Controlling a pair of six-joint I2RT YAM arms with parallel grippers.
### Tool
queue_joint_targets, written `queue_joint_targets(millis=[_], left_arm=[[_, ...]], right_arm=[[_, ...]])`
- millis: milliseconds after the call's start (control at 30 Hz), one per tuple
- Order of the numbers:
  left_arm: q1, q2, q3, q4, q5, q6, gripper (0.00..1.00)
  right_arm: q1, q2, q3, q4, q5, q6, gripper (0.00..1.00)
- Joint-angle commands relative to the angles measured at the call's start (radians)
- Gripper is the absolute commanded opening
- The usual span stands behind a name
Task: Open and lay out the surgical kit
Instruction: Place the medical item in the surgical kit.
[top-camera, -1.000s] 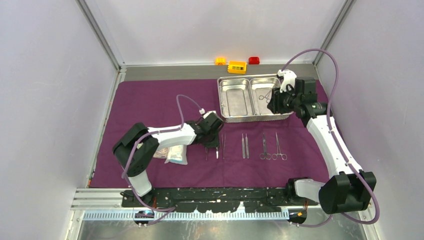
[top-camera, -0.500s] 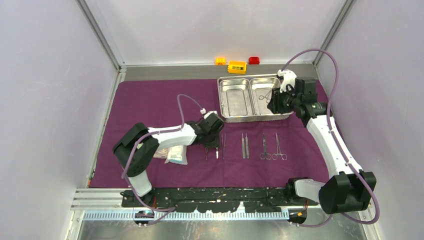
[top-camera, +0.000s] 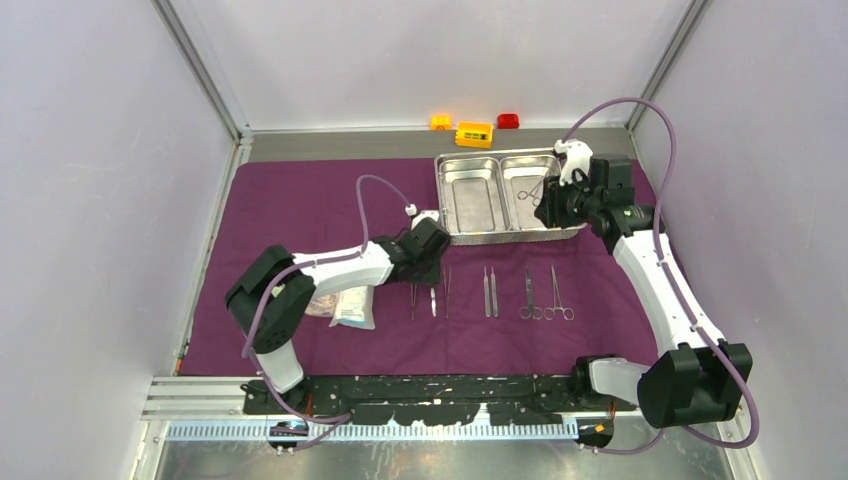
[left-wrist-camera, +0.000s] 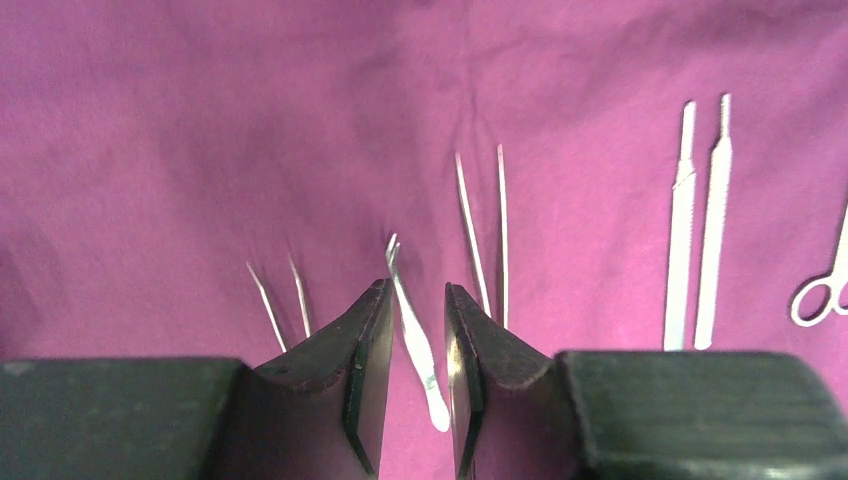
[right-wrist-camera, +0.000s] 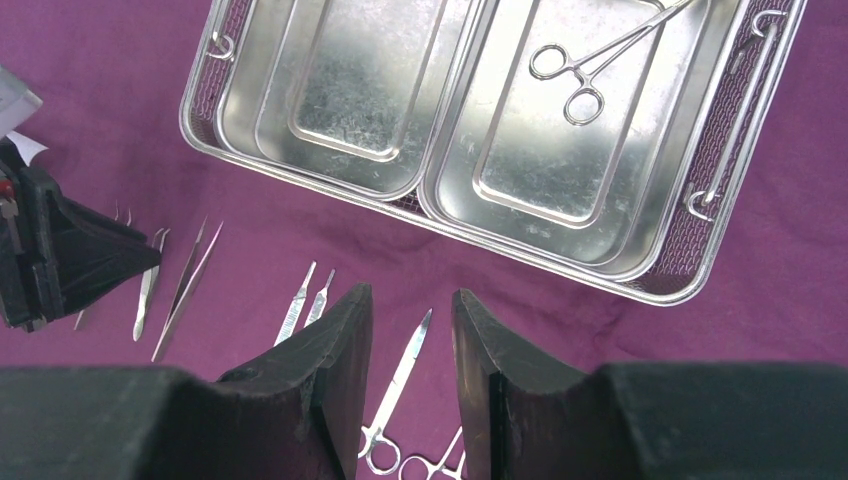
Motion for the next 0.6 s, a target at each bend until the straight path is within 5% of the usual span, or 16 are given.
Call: queue_joint_targets(millis=[0, 567], left_arm=[[0.006, -0.013, 0.065, 0.063, -0.037, 0.059, 0.27], [0.015, 0.013, 0.072, 0.065, -0.092, 0.082, 0.32]], right_arm=[[-0.004, 0.0, 0.003, 0.037, -0.009, -0.007, 0.4], [-0.003, 0.017, 0.006, 0.037, -0.019, -0.008, 0.4]])
